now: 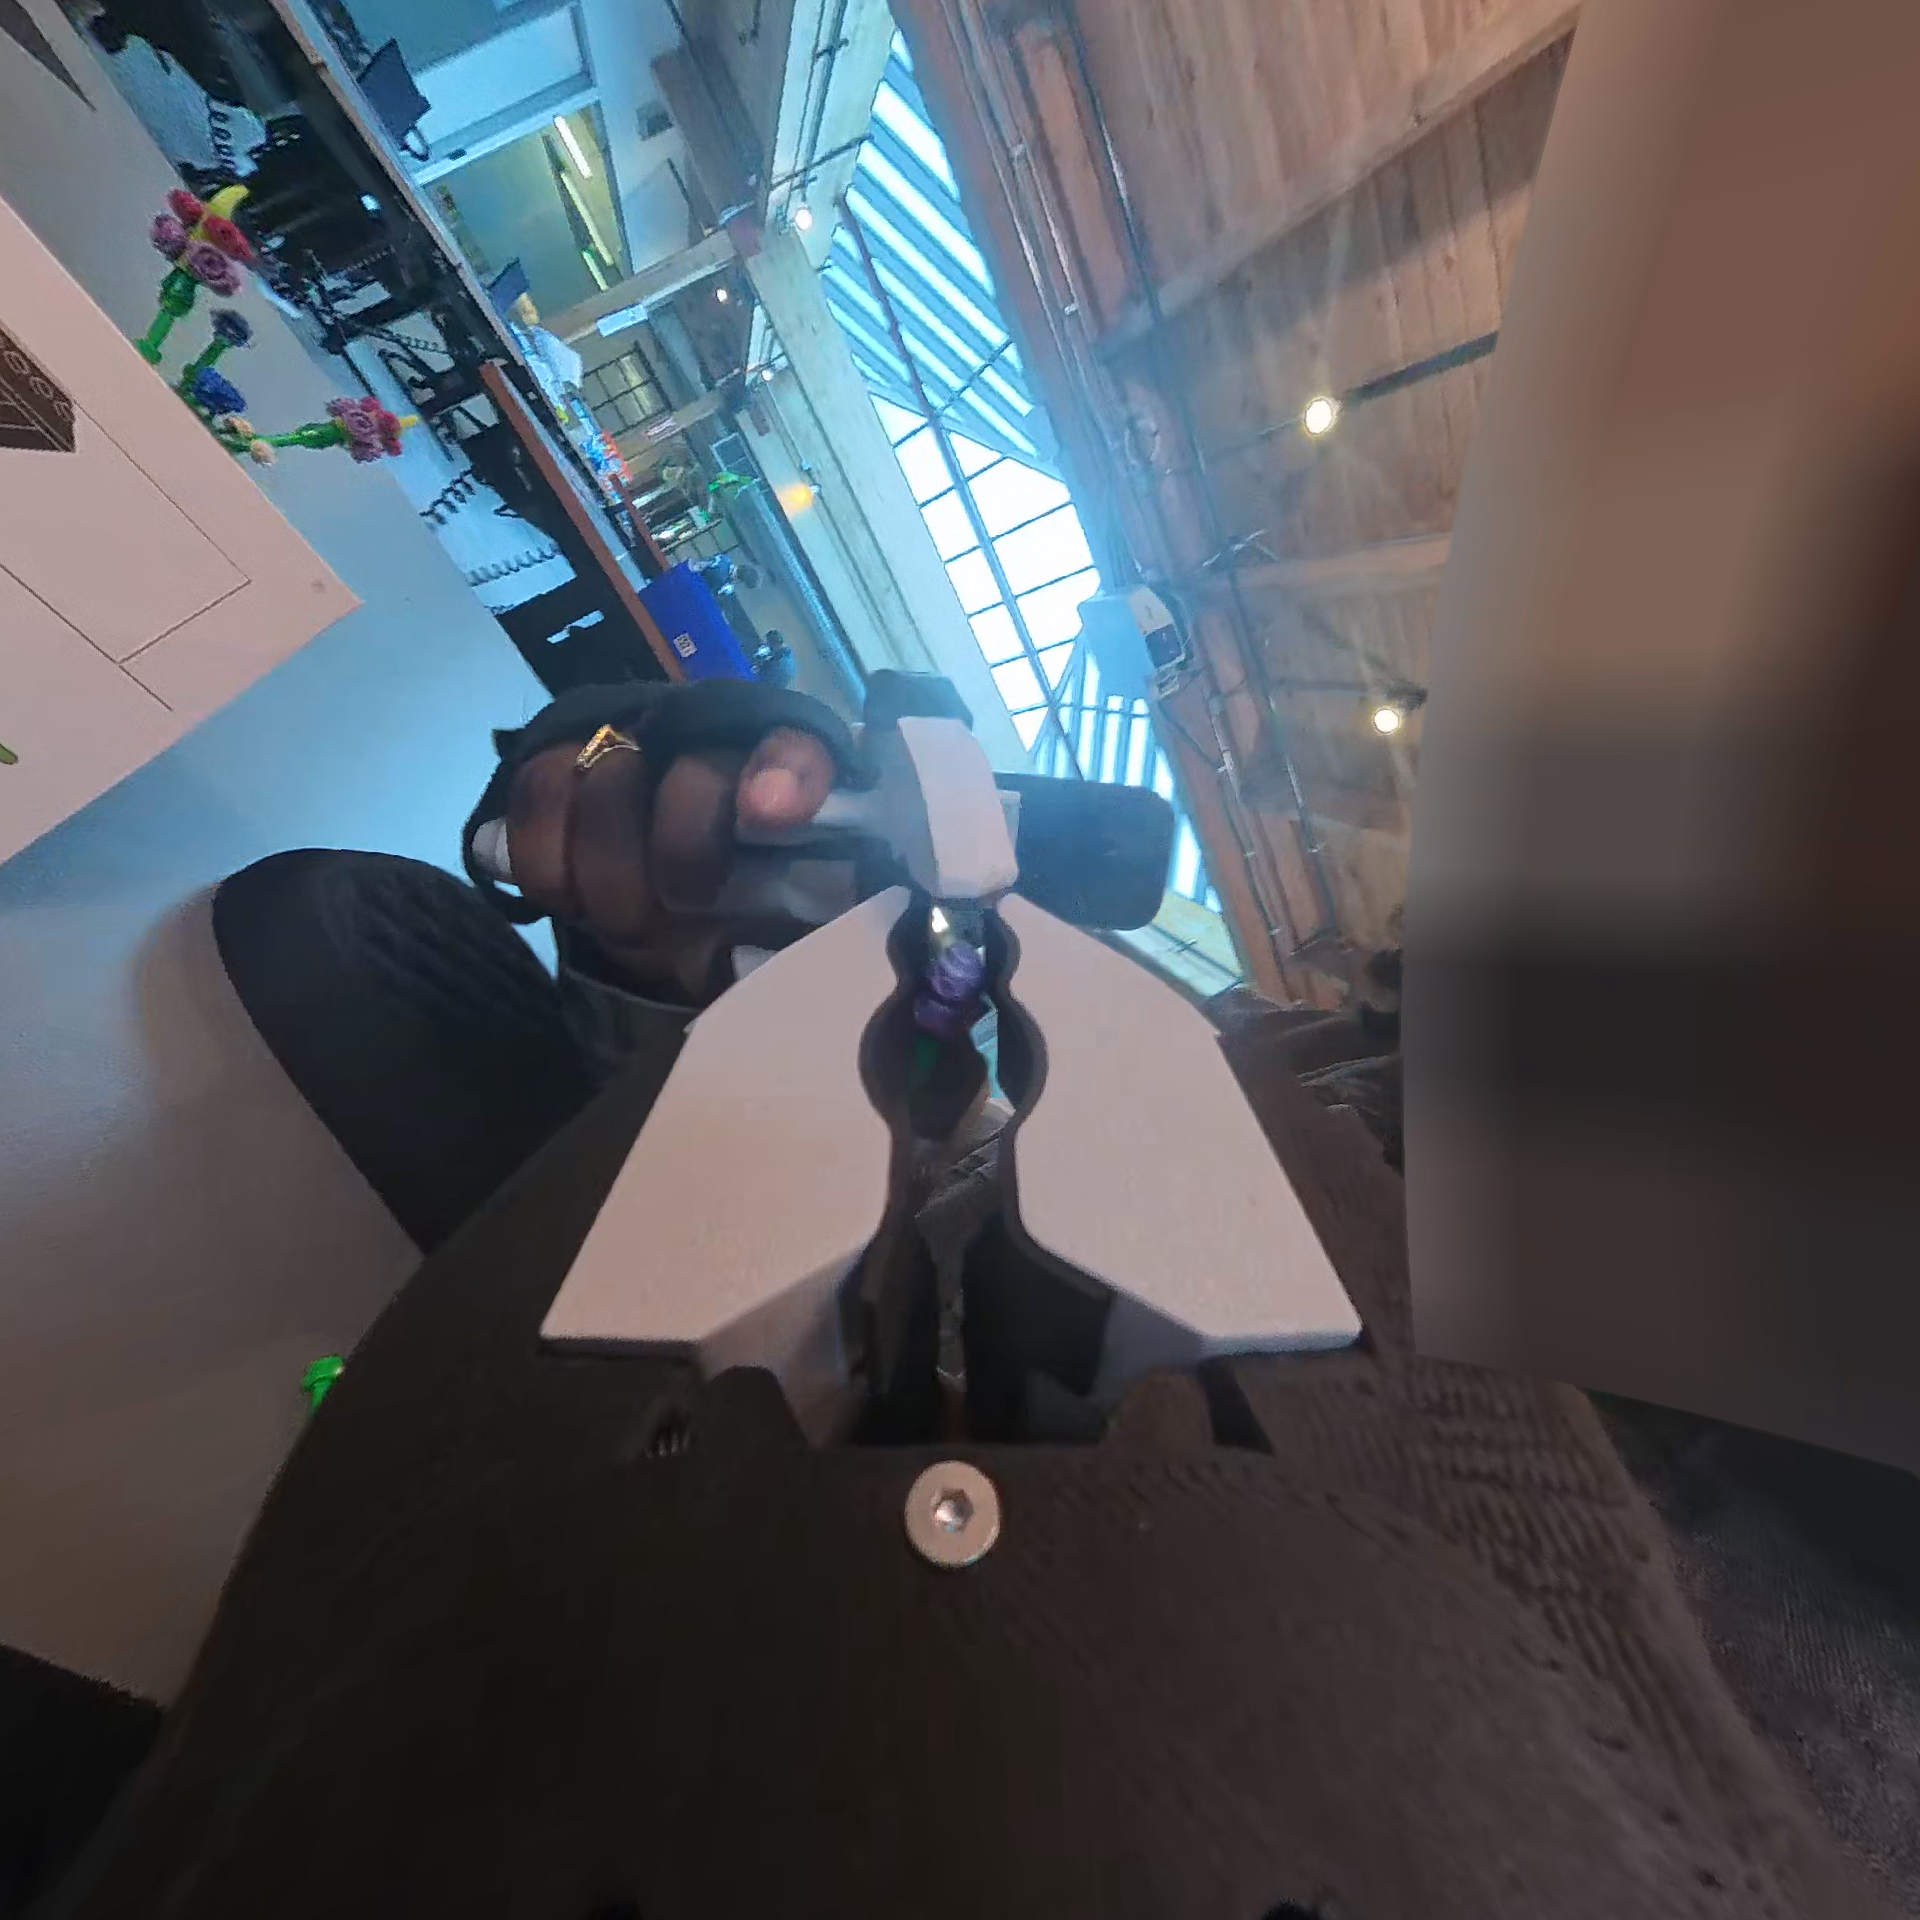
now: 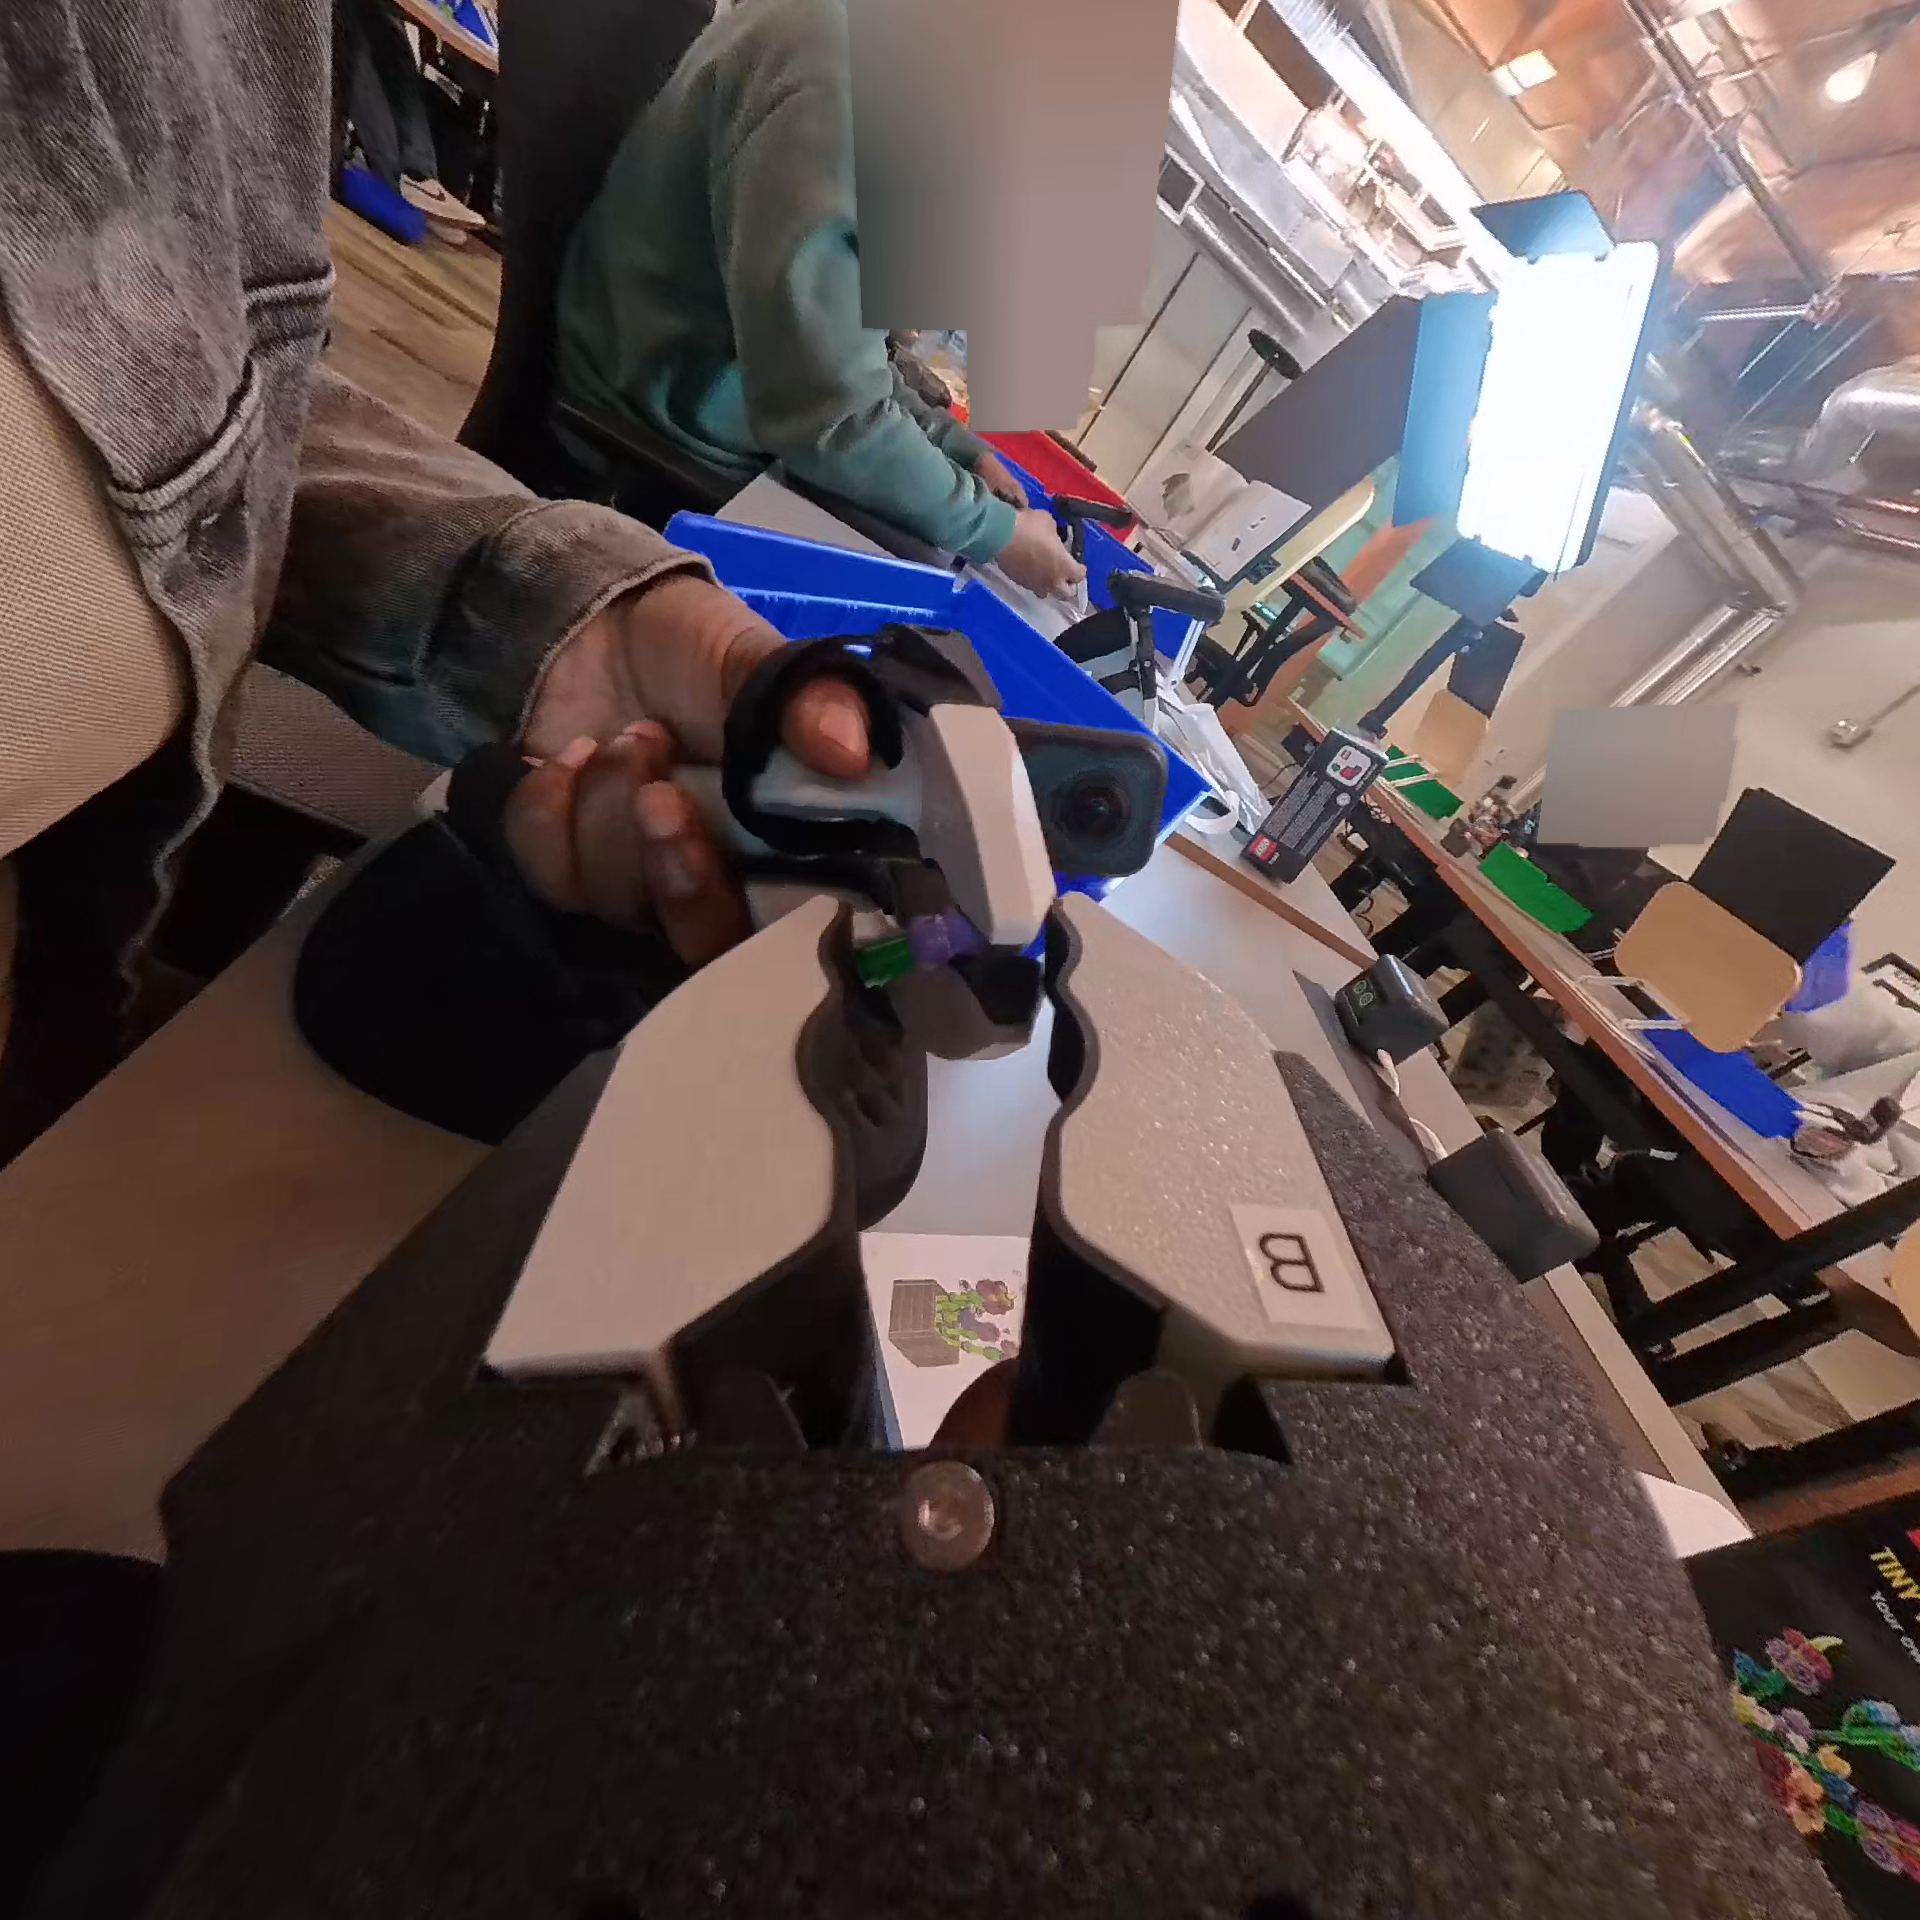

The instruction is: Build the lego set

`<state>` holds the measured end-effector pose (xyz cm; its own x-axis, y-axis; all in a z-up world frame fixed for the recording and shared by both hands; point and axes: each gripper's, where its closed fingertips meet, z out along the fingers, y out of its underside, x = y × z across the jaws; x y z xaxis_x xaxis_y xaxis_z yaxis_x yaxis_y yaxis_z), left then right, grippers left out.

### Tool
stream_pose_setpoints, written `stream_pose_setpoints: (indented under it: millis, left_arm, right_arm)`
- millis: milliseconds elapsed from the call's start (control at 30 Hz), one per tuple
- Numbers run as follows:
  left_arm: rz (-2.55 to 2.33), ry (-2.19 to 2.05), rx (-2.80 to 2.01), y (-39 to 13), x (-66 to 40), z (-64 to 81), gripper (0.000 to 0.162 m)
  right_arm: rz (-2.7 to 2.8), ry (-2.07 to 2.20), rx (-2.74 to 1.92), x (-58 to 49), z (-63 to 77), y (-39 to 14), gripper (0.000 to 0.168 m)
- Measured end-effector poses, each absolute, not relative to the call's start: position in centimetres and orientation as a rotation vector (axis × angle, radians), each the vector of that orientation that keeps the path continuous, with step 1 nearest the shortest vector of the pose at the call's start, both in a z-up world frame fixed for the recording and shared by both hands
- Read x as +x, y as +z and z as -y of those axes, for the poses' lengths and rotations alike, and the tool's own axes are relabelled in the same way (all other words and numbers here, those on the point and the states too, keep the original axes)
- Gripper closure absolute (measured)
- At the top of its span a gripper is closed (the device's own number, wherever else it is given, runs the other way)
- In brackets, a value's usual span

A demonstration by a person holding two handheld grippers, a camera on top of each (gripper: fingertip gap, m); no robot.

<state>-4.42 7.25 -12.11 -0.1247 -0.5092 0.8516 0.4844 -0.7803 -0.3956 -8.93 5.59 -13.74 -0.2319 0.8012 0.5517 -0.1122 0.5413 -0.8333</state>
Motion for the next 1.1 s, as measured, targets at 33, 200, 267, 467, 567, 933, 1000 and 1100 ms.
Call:
stream_pose_setpoints:
  millis: [33, 200, 267, 467, 567, 933, 1000, 1100]
  left_arm:
    - [-0.062, -1.919, -1.538, -12.4, -4.2, -7.2, 0.145]
    - [-0.11, -1.813, -1.531, -11.9, -4.1, -7.5, 0.149]
    - [-0.099, -1.831, -1.549, -12.3, -4.2, -7.8, 0.153]
    - [-0.067, -1.891, -1.553, -12.8, -4.7, -8.3, 0.128]
    - [-0.096, -1.831, -1.581, -13.0, -5.1, -8.2, 0.119]
    - [-0.404, -0.824, -1.84, -8.1, -16.1, -3.8, 0.13]
    - [-0.499, -0.495, -1.984, -9.5, -21.5, -3.4, 0.137]
    - [-0.738, -0.258, -2.283, -14.4, -27.3, -2.1, 0.142]
  right_arm:
    - [1.56, 0.968, -0.6, -8.9, -5.6, -13.4, 0.137]
    - [1.473, 1.051, -0.597, -8.4, -5.9, -12.1, 0.143]
    - [1.485, 1.03, -0.619, -8.5, -6.3, -12.5, 0.144]
    - [1.471, 0.967, -0.707, -8.9, -7.6, -13.1, 0.144]
    - [1.419, 1.006, -0.718, -8.4, -8.1, -12.4, 0.144]
    - [1.26, 1.101, -0.762, -6.5, -10.2, -10.9, 0.143]
    - [1.247, 1.123, -0.767, -6.3, -10.3, -10.8, 0.143]
    - [1.246, 1.129, -0.772, -6.2, -10.4, -10.9, 0.143]
